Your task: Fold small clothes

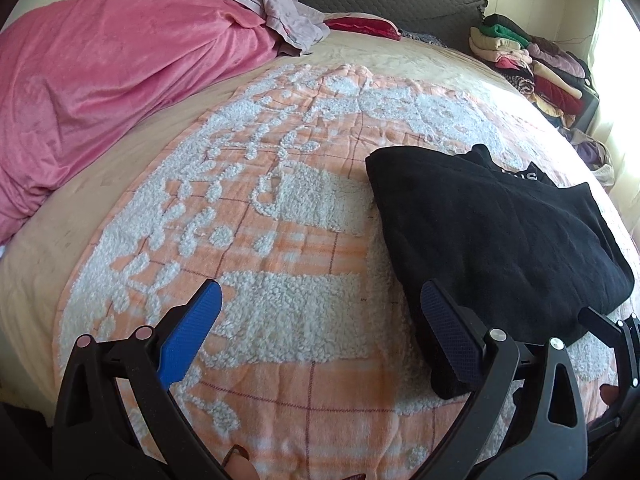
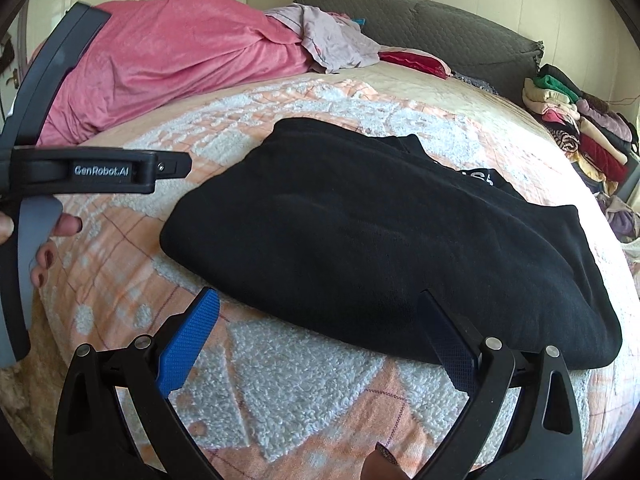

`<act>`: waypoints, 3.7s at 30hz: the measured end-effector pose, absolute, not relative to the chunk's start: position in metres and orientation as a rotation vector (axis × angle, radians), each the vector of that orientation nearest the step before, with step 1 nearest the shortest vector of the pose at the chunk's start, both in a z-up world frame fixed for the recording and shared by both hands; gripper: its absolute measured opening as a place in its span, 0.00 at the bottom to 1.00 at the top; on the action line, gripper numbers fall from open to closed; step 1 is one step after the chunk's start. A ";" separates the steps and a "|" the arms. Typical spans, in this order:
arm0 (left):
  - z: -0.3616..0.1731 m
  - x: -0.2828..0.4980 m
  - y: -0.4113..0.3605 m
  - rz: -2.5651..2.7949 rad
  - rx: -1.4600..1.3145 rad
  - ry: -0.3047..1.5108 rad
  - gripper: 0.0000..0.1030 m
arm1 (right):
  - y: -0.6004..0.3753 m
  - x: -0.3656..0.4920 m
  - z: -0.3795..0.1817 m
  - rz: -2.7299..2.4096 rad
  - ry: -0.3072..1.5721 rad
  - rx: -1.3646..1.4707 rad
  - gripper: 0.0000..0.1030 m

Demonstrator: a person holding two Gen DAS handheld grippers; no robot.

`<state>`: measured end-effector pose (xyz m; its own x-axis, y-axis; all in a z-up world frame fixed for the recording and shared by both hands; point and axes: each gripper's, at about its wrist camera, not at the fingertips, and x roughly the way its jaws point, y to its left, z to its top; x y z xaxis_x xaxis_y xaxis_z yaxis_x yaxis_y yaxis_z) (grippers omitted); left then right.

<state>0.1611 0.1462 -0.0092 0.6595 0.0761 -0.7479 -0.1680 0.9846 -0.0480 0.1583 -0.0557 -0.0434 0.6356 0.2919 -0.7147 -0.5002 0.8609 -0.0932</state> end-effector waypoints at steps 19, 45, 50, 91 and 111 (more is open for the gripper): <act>-0.019 0.195 0.132 0.121 -0.066 0.869 0.91 | -0.038 0.178 -0.068 0.381 0.733 -0.422 0.96; -0.021 0.223 0.135 0.078 -0.128 0.890 0.91 | -0.045 0.190 -0.053 0.374 0.624 -0.342 0.95; -0.019 0.227 0.134 0.071 -0.144 0.880 0.91 | -0.050 0.185 -0.046 0.439 0.578 -0.301 0.75; -0.006 0.262 0.093 -0.200 -0.318 0.901 0.11 | -0.070 0.163 -0.022 0.486 0.582 -0.099 0.10; 0.040 0.247 0.056 -0.198 -0.233 0.825 0.11 | -0.106 0.145 0.004 0.435 0.517 -0.012 0.07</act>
<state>0.2473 0.0555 0.0404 0.6628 -0.2634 -0.7009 0.0829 0.9562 -0.2809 0.1447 -0.1063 0.0036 0.7804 0.3993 -0.4812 -0.4053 0.9090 0.0970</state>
